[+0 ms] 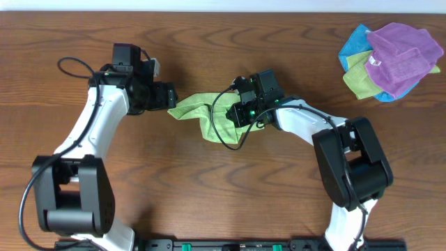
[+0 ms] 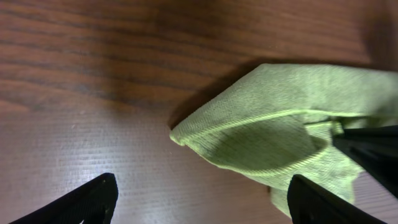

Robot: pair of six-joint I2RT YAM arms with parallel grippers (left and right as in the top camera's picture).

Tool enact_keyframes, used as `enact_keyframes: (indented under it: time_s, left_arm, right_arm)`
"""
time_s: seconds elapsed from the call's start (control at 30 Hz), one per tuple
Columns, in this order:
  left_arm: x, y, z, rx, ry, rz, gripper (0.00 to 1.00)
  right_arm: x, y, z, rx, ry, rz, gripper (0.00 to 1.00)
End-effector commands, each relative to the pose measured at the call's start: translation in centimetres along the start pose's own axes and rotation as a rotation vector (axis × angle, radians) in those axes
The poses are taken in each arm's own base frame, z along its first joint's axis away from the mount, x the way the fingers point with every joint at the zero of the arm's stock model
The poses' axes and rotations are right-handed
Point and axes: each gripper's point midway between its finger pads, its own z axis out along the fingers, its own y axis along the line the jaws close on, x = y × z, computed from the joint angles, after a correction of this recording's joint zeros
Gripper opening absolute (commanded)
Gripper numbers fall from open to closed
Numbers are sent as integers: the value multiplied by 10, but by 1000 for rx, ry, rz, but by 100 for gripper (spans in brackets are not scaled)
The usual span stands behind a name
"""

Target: Fold the cloth

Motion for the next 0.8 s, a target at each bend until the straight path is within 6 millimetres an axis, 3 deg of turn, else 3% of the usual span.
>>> enact_keyframes:
  time_s: [0.0,0.17,0.27,0.37,0.57,0.77]
  left_arm:
    - [14,10,27,-14,84,92,89]
    - [24,14,40,3,134,244,77]
    - [15,29,41,-86,110,307,75]
    - [6,26,42,-85,70,320,62]
    - [4,21,51,-125,71,382,64]
    - [24,10,71,-119,151,443,63]
  right_arm:
    - [7,1,7,-23,27,27,7]
    - [9,1,6,-19,45,38,8]
    - [9,1,6,-19,48,40,8]
    - [9,1,6,-19,47,41,8]
    - [8,1,6,-19,46,46,8]
    - [8,1,6,-18,46,45,8]
